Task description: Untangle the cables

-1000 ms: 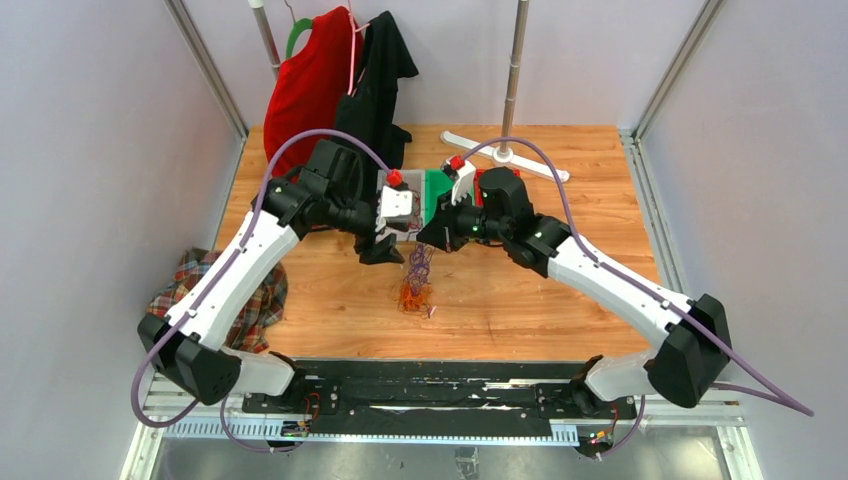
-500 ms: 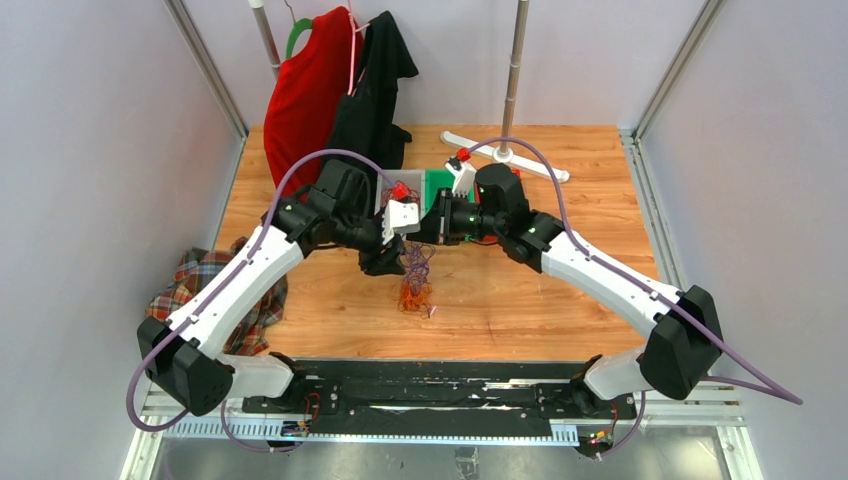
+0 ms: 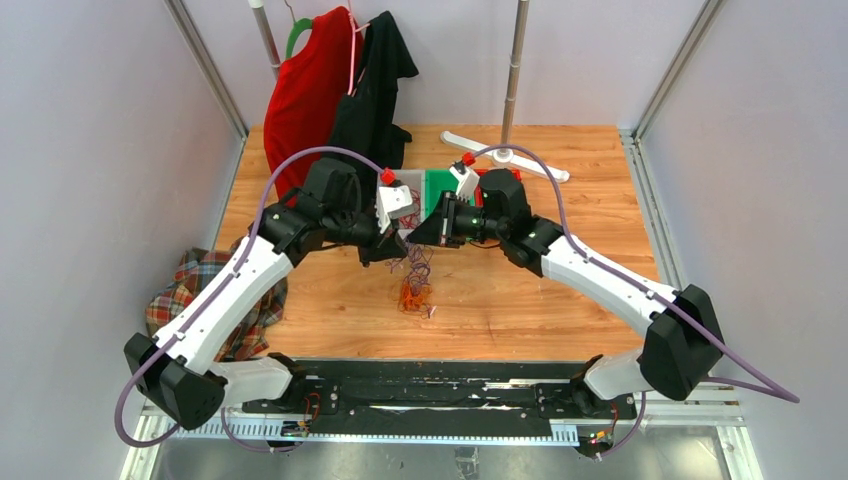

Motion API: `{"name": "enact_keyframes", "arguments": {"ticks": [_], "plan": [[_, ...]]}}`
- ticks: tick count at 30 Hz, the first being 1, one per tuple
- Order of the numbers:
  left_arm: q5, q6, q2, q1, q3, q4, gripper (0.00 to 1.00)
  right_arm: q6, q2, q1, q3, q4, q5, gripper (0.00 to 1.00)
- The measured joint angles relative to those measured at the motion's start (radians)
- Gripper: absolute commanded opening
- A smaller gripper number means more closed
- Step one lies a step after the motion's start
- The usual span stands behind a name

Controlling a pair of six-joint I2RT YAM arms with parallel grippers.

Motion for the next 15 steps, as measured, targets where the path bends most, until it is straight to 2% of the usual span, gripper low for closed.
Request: {"name": "enact_keyframes", "arguments": {"ticks": [4, 9, 15], "plan": [[-0.023, 0.035, -0.004, 0.000, 0.053, -0.061, 0.00, -0.003, -0.020, -0.029, -0.032, 0.009, -0.008, 0.18], [-0.063, 0.134, -0.010, 0.000, 0.218, -0.179, 0.00, -0.037, -0.053, -0.076, -0.054, 0.008, -0.001, 0.34], [-0.076, 0.204, -0.053, 0.000, 0.324, -0.247, 0.00, -0.185, -0.101, -0.078, -0.066, -0.010, 0.021, 0.50]]}}
